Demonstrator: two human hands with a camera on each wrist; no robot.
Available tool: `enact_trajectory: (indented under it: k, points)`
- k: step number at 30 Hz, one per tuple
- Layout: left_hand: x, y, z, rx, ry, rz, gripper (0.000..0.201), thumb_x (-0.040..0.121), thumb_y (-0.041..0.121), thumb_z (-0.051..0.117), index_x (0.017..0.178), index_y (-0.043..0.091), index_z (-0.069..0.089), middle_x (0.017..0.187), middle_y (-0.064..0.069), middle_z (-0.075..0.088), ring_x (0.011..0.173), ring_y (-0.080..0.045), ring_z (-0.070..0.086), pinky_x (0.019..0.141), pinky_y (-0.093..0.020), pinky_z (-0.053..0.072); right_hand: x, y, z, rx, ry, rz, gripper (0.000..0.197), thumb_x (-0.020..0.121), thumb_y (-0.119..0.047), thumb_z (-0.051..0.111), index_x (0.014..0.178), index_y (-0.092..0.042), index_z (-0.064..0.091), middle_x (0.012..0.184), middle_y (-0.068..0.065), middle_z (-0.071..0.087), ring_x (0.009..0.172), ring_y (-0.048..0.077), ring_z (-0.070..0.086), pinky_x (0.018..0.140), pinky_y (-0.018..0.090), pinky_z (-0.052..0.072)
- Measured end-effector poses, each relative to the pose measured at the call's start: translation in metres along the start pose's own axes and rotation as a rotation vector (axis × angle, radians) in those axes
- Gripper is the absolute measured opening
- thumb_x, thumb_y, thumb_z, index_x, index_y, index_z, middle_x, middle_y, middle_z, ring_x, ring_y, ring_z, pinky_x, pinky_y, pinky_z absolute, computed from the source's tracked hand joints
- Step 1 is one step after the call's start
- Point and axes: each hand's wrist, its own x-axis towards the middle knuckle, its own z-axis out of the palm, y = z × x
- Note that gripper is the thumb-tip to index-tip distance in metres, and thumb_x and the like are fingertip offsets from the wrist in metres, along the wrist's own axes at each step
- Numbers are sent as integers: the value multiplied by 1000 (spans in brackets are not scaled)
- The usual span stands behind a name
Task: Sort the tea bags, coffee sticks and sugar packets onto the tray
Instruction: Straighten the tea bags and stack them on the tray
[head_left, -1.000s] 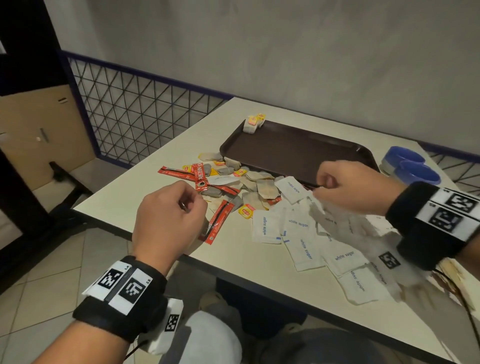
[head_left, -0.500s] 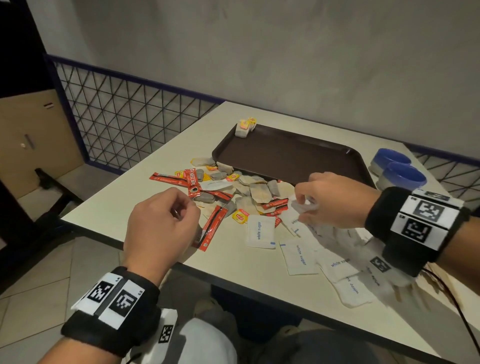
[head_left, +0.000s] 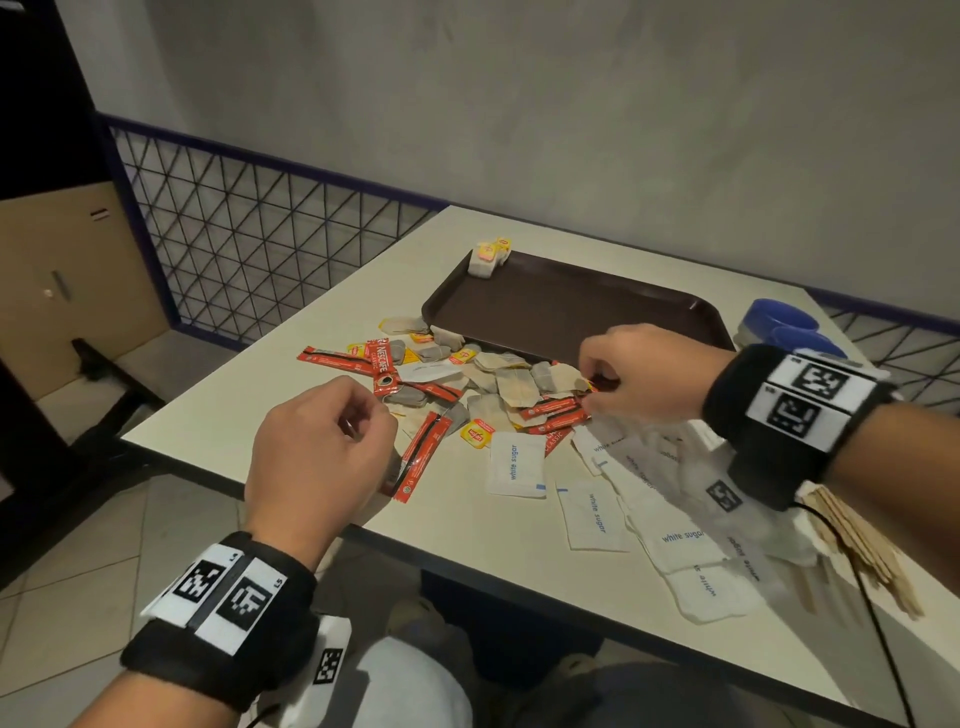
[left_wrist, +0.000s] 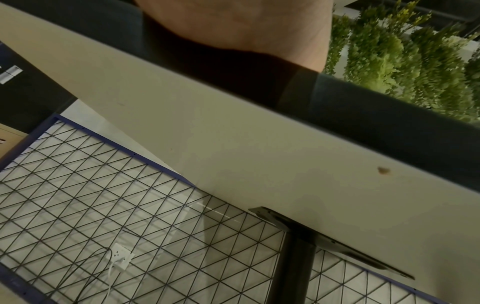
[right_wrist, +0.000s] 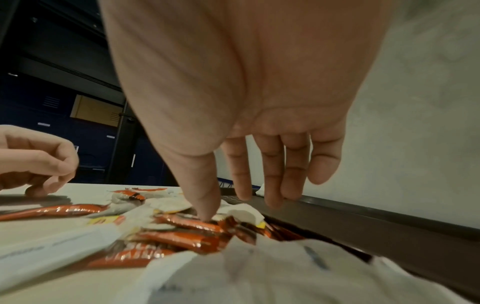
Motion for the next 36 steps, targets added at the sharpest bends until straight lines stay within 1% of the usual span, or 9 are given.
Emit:
enact_trajectory:
  k: [4, 6, 9, 15, 24, 28, 31, 34, 36]
  points:
    - [0, 1, -1, -5, 7, -3, 13, 91, 21, 65, 78, 22, 67, 68, 11, 62, 68, -10, 58, 61, -35, 52, 25, -20, 1, 14, -8, -35, 37, 87, -41, 76, 116, -28, 58, 100, -6, 54, 90, 14, 54, 73, 26, 48]
    - [0, 1, -1, -6, 7, 0, 13, 90, 21, 64, 78, 22, 67, 68, 11, 62, 68, -10, 58, 61, -36, 53, 32, -28, 4, -17, -22, -51, 36, 87, -38, 76, 117, -26, 62, 102, -4, 57, 91, 16, 57, 77, 30, 54]
    - [0, 1, -1, -9, 16, 14, 13, 89, 20, 65, 77, 22, 66, 67, 12, 61, 66, -10, 58, 59, -34, 52, 37, -29, 7, -48, -34, -57, 30, 91, -31, 73, 120, -27, 63, 107, 0, 65, 92, 19, 62, 84, 35, 59]
    - [-1, 0, -1, -18, 31, 20, 13, 89, 19, 66, 76, 21, 66, 67, 11, 61, 66, -10, 57, 58, -34, 52, 32, -21, 4, -26, 38, -68, 16, 101, -22, 58, 113, -24, 68, 99, 0, 67, 86, 19, 64, 79, 34, 59]
    - [-2, 4, -3, -159, 8, -7, 14, 92, 18, 66, 79, 23, 68, 73, 12, 66, 72, -9, 62, 67, -37, 56, 11, -5, -22, 349, 226, 56, 14, 98, -20, 59, 105, -22, 71, 94, -4, 66, 84, 8, 59, 66, 24, 49]
    - [-7, 20, -9, -462, 41, -80, 19, 96, 14, 68, 83, 28, 70, 80, 13, 69, 79, -10, 65, 69, -40, 59, -14, -6, -34, 834, 199, 219, 11, 99, -17, 62, 98, -16, 73, 101, 5, 70, 89, 16, 67, 67, 25, 58]
    - [-18, 49, -8, -747, -152, -124, 3, 98, 22, 68, 96, 22, 71, 93, 4, 70, 92, -21, 71, 66, -36, 62, -43, -20, -35, 1294, -2, 211, 18, 98, -4, 58, 108, 11, 64, 98, 15, 71, 74, 22, 71, 58, 25, 59]
    - [-25, 68, 2, -858, -496, -236, 29, 91, 38, 73, 116, 23, 66, 105, 3, 69, 94, -18, 72, 71, -38, 63, -64, -45, -17, 1422, -212, 79, 15, 98, 2, 54, 107, 8, 63, 92, 22, 64, 67, 24, 66, 50, 27, 52]
    - [-28, 73, 7, -824, -652, -280, 30, 92, 32, 76, 119, 23, 65, 103, 0, 72, 87, -16, 72, 69, -41, 64, -71, -62, 1, 1411, -247, 65, 18, 99, 1, 54, 108, 15, 61, 92, 24, 65, 63, 23, 64, 46, 25, 50]
